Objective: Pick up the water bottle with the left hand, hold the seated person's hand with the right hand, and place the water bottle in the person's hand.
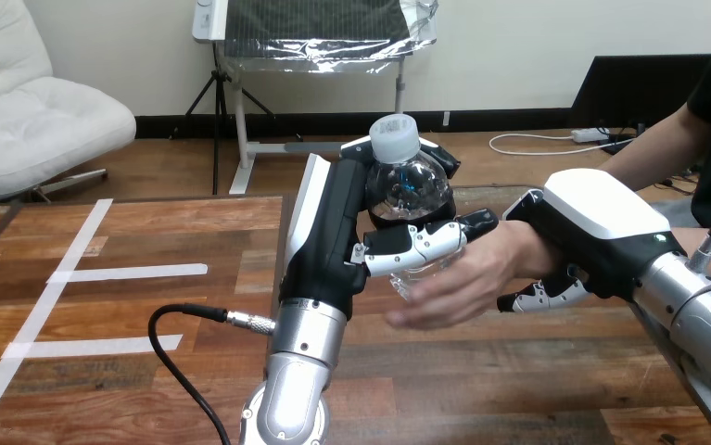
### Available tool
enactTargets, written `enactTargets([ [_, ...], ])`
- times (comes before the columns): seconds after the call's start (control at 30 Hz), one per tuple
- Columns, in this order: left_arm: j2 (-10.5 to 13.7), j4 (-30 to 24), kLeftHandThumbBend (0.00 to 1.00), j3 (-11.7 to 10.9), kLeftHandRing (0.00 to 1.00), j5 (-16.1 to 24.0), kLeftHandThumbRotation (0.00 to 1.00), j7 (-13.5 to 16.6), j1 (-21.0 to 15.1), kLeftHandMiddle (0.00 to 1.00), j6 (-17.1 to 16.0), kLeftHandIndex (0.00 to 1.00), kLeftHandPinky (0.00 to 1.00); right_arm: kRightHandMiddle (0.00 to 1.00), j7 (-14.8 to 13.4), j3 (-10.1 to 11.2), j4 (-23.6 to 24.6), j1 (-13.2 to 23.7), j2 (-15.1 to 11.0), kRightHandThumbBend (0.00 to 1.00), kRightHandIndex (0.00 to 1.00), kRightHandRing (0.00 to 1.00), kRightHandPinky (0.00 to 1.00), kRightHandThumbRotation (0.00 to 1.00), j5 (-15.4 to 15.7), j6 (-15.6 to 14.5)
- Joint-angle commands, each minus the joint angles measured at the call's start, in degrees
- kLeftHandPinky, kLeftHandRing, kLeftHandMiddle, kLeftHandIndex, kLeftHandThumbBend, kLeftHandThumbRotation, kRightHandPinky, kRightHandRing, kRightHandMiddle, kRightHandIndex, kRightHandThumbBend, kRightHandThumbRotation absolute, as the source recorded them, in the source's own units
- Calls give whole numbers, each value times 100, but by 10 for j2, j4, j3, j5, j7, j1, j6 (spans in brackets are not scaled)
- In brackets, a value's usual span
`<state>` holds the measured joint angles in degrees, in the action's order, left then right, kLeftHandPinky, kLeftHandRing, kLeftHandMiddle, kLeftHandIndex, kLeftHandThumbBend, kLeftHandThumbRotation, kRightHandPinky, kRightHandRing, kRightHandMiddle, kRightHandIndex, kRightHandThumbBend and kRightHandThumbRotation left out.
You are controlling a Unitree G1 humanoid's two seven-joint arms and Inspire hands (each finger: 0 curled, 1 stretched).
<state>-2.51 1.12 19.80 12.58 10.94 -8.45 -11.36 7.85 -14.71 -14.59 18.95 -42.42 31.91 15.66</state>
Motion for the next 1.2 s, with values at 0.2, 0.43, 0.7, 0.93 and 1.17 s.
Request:
enactTargets([
  [0.2,-91,22,66,34,39,-15,0,17,-51,43,-38,47,35,27,-13,42,-6,18,-14,77,28,21,16,0,-1,-17],
  [0.43,-94,30,66,40,38,-17,0,26,-53,43,-45,47,34,27,-6,43,-5,17,-11,76,28,21,16,0,-7,-24],
  [0.7,-94,33,66,48,38,-19,0,33,-52,42,-45,46,34,27,4,41,2,15,-11,76,29,21,16,0,-5,-39],
  [0.93,-94,35,66,53,37,-22,0,37,-52,43,-46,46,33,28,13,40,11,13,-11,75,30,21,16,0,-4,-55],
  [1.17,-91,34,66,56,38,-23,0,40,-51,43,-43,46,33,28,12,41,9,11,-11,74,30,21,16,0,-6,-54],
])
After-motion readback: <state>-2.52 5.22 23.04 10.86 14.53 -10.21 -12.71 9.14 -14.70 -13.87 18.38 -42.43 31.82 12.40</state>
